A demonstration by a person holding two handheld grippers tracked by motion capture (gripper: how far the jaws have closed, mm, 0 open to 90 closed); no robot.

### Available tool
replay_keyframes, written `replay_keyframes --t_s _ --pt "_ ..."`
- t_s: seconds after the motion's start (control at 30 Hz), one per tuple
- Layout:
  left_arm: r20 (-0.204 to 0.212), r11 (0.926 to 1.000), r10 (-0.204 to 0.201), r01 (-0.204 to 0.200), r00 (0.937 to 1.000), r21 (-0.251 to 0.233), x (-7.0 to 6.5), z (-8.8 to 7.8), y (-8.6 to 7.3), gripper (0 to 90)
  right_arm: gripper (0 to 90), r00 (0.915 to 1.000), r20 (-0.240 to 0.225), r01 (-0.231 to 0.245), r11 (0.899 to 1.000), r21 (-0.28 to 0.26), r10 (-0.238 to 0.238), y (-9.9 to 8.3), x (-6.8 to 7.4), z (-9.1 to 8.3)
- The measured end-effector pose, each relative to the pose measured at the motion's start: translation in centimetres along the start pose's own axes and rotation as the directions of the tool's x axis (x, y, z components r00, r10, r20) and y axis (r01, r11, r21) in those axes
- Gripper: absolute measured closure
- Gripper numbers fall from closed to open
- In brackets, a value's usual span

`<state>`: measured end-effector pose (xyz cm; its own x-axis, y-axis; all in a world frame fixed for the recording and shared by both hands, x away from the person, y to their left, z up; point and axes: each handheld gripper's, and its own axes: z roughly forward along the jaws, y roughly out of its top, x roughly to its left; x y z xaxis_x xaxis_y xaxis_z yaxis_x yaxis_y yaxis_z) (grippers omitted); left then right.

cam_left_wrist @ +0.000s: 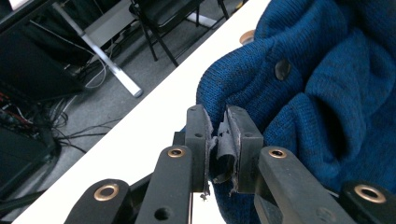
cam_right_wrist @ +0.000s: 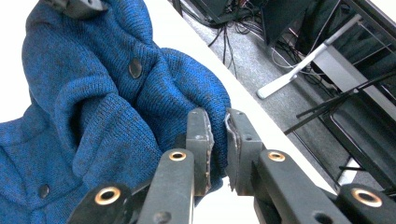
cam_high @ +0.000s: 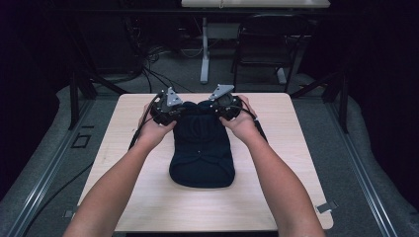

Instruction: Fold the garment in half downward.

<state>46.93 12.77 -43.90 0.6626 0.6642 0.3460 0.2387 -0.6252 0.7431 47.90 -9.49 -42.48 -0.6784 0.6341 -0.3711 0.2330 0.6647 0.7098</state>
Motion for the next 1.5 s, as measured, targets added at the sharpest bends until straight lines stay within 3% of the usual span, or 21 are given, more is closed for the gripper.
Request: replay_keyframes --t_s 0.23,0.5,1.03,1.27,1.37,1.47,1.5 --pt "0.015 0.9997 0.024 -0.024 0.9996 -0.001 -1.1 -0.4 -1.0 80.3 80.2 1.0000 -0.007 -0.007 1.000 -0.003 0.007 -0.3 0.3 0.1" --pt "0.034 0.9989 0.047 -0.047 0.9983 0.009 -2.6 -0.7 -2.3 80.3 80.1 0.9996 -0.022 0.018 1.000 -0.006 -0.018 -0.7 1.3 -0.6" --pt "0.076 0.9977 0.062 -0.064 0.9952 0.024 -5.0 -0.1 -4.0 80.2 79.7 0.9975 -0.052 0.048 0.999 0.010 -0.047 -2.5 2.7 -1.0" --pt "0.062 0.9978 0.058 -0.060 0.9963 0.029 -4.2 -0.1 -3.4 80.2 79.7 0.9974 -0.055 0.047 0.999 0.004 -0.046 -2.4 2.5 -1.2" --pt "0.047 0.9980 0.055 -0.057 0.9974 0.029 -3.3 -0.3 -2.7 80.3 79.7 0.9979 -0.056 0.034 0.999 0.006 -0.034 -2.2 2.1 -1.2" --pt "0.010 0.9985 0.051 -0.052 0.9986 0.018 -2.2 -0.9 -1.2 80.3 79.7 0.9980 -0.053 0.035 0.999 0.003 -0.034 -1.8 1.6 -1.3" --pt "-0.020 0.9986 0.053 -0.053 0.9984 -0.002 -1.7 -1.5 -0.3 80.4 79.6 0.9993 -0.023 0.028 0.999 -0.027 -0.028 -0.7 1.0 -1.9"
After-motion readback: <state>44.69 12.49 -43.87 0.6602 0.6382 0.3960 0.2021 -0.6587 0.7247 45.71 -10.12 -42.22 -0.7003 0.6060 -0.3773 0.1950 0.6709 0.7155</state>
